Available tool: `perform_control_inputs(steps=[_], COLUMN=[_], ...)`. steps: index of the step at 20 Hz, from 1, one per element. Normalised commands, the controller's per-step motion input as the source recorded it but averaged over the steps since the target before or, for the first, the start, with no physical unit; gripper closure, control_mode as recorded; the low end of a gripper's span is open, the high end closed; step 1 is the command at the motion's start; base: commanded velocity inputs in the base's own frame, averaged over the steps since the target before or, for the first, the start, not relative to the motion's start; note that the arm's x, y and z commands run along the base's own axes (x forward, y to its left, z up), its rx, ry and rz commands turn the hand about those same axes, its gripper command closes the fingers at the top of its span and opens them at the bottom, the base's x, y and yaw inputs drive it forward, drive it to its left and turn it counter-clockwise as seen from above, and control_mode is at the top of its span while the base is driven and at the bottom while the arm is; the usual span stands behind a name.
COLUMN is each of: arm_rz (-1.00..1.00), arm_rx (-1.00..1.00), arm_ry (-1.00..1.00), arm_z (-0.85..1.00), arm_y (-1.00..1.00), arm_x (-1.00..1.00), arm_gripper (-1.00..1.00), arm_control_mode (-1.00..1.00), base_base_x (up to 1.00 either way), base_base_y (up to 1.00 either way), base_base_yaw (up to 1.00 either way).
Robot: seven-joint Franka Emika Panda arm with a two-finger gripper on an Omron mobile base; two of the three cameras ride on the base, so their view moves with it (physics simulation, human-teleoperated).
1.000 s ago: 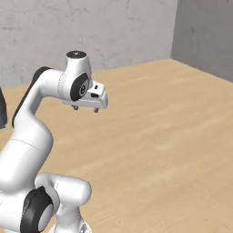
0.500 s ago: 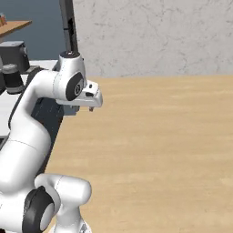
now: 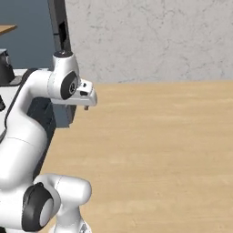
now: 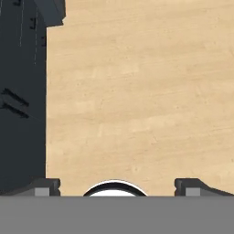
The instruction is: Navigate to the fridge.
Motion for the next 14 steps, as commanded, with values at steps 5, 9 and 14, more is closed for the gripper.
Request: perform_control_inputs(steps=[5,9,14], arm_rz=[0.0,0.0,0.0], arm_rx=[0.0,0.0,0.0], arm_ry=[0.0,0.0,0.0], arm_z=[0.0,0.0,0.0], arm_y=[0.0,0.0,0.0], arm_x=[0.0,0.0,0.0], arm_gripper=[-1.0,-1.0,-1.0], arm_control_mode=[1.0,1.0,1.0], base_base_x=[1.0,1.0,1.0], base_base_y=[-0.37,-0.4,-0.45], base_base_yaw=[0.0,0.0,0.03])
